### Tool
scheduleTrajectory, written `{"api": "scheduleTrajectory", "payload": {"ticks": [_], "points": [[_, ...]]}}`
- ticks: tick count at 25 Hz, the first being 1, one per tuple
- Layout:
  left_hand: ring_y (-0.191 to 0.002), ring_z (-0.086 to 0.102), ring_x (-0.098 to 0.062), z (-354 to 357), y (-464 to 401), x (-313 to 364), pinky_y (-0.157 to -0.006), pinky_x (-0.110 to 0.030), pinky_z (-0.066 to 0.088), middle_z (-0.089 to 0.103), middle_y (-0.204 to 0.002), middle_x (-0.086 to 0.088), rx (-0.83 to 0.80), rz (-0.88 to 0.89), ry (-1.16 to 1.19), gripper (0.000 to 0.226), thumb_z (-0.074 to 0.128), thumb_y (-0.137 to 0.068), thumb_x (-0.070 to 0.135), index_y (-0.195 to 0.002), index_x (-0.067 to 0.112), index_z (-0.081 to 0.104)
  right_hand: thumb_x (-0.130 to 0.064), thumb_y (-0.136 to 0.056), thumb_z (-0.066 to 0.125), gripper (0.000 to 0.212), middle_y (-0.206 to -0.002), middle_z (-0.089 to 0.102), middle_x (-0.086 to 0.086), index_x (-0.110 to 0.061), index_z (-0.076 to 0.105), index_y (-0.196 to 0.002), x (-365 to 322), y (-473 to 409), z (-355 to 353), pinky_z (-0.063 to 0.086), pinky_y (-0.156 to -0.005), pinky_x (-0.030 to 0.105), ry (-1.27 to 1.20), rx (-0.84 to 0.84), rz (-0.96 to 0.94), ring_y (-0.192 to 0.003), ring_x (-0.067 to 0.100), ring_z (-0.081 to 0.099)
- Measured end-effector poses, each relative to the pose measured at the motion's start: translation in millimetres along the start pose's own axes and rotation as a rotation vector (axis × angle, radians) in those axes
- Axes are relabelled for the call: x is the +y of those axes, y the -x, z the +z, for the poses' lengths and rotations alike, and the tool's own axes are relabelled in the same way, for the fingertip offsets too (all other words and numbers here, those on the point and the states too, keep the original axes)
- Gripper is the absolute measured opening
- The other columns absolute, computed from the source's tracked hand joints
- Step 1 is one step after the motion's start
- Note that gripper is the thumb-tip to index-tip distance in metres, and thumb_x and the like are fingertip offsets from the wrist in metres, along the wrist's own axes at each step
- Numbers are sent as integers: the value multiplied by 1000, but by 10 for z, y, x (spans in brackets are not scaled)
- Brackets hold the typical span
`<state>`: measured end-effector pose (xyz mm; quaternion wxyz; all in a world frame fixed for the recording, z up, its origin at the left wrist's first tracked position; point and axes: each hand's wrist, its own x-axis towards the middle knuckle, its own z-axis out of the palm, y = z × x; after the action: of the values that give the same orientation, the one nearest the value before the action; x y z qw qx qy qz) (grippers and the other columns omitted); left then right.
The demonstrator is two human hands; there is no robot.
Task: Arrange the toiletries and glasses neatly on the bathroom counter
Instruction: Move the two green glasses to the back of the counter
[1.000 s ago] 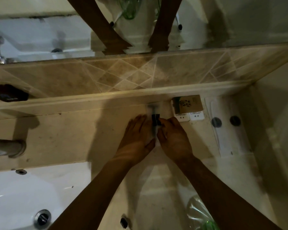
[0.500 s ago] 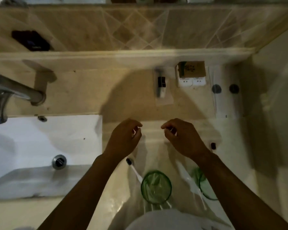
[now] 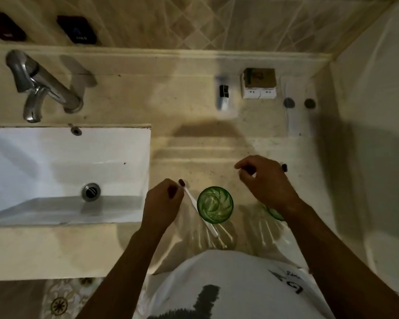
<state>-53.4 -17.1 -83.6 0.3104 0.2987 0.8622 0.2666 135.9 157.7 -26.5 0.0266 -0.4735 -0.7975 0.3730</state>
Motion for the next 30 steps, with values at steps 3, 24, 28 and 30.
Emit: {"api": "scheduleTrajectory", "payload": {"ticks": [3, 24, 28, 30], "points": [[-60, 55, -12, 135, 61, -22, -53, -21, 33, 56, -59, 9, -29, -79, -104, 33, 61, -92, 39, -64, 22, 55, -19, -92, 66, 15, -101, 71, -6, -22, 73, -105, 169, 46, -243, 38, -71, 8, 91, 89, 87, -81, 1, 59], [-97, 72, -33, 119, 398, 352, -84, -43, 59, 74, -100, -19, -17, -373, 1043, 25, 49, -89, -11, -96, -3, 71, -4, -88, 62, 40, -112, 66, -3, -18, 60, -126, -25, 387, 413, 62, -80, 43, -559, -163, 286, -84, 24, 74], [-108, 66, -41, 77, 210, 436, -95, -47, 54, 68, -106, -30, 43, -344, 1215, 24, 47, -85, -17, -95, -10, 68, -4, -82, 67, 37, -122, 64, 2, -15, 63, -117, -76, 214, 441, 59, -90, 47, -829, -83, 360, -101, 26, 72], [-111, 64, -43, 65, 112, 470, -98, -48, 51, 66, -112, -32, 47, -315, 1236, 26, 47, -84, -19, -94, -9, 70, 2, -84, 62, 35, -122, 68, 6, -15, 66, -115, -128, 143, 454, 56, -96, 46, -934, -70, 389, -103, 20, 72]]}}
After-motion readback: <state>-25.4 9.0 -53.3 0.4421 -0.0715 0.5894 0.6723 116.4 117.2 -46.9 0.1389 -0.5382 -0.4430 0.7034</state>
